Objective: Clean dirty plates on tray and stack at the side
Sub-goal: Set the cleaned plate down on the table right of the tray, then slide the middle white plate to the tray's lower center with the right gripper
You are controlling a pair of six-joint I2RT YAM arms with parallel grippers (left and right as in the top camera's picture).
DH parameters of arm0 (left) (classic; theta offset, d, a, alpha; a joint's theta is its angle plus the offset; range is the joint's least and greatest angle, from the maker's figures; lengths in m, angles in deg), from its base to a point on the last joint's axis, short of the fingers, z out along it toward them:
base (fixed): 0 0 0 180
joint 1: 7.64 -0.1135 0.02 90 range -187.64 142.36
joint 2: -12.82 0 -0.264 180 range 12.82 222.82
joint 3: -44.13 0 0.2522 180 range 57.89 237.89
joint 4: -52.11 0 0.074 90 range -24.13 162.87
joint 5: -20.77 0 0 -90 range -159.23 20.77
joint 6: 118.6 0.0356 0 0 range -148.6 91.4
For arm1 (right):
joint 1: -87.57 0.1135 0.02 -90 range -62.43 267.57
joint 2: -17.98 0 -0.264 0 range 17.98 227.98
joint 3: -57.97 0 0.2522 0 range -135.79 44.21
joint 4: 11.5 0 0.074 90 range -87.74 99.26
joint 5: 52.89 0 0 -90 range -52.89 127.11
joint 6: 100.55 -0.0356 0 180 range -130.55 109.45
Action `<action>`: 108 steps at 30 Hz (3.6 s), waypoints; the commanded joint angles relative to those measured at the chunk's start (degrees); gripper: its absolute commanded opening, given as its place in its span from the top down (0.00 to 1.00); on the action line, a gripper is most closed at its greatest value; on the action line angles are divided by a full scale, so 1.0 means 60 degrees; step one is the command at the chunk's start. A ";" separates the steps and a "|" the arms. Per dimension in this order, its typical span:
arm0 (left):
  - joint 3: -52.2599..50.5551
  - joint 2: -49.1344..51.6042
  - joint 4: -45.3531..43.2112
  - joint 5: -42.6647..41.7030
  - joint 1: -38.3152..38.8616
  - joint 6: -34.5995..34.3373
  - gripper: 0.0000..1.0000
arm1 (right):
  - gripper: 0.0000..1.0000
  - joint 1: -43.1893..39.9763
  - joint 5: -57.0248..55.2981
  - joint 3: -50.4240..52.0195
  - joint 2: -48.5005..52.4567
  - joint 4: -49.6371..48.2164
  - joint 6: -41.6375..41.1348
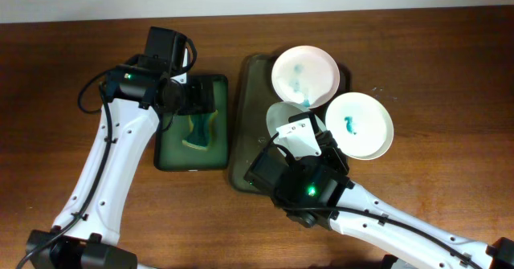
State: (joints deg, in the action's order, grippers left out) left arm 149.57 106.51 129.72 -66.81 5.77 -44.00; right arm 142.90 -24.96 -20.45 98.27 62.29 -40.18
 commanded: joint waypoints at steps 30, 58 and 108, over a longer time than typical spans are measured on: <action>0.0015 -0.0135 0.0015 0.0069 -0.0022 0.0051 0.01 | 0.96 -1.6797 1.2560 -0.0958 0.3260 -0.2095 0.0634; 0.0015 -0.0135 0.0015 0.0069 -0.0022 0.0051 0.01 | 0.96 -1.0036 1.3777 0.0652 0.1938 -0.0426 0.1942; 0.0015 -0.0135 0.0011 0.0069 -0.0022 0.0051 0.01 | 0.96 -1.2036 1.2754 0.3942 0.0601 -0.2718 0.0954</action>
State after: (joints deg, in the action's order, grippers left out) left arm 149.54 106.51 129.77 -66.81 5.77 -44.00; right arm 70.82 47.50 2.83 103.17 46.58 -41.03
